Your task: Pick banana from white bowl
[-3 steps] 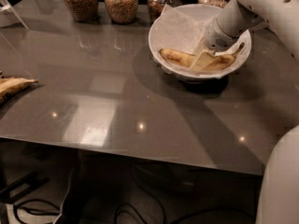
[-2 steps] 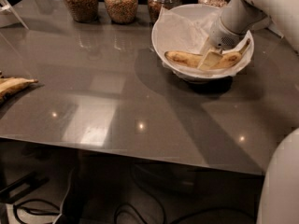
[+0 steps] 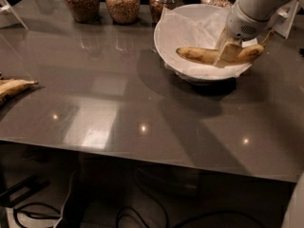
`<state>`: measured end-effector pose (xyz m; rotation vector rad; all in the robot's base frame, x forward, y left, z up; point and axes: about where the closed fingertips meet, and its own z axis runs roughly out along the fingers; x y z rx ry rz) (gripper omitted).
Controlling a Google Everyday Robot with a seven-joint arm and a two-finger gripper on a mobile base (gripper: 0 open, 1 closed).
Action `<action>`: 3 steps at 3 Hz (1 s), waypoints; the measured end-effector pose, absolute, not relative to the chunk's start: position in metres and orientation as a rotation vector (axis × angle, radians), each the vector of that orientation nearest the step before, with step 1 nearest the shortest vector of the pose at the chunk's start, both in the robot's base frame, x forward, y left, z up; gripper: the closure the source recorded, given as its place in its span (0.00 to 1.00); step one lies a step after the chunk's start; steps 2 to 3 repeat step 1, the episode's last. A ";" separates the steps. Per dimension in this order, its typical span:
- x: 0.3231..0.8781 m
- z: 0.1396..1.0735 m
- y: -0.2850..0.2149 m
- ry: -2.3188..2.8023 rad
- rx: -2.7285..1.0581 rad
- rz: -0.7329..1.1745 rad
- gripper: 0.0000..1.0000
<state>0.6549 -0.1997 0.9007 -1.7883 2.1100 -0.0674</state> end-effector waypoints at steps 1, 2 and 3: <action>0.624 0.925 -0.204 2.031 -1.782 -0.007 1.00; 0.624 0.925 -0.204 2.031 -1.782 -0.007 1.00; 0.624 0.925 -0.204 2.031 -1.782 -0.007 1.00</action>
Offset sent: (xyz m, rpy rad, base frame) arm 0.0000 0.0000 0.0000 0.0000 0.0000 0.0000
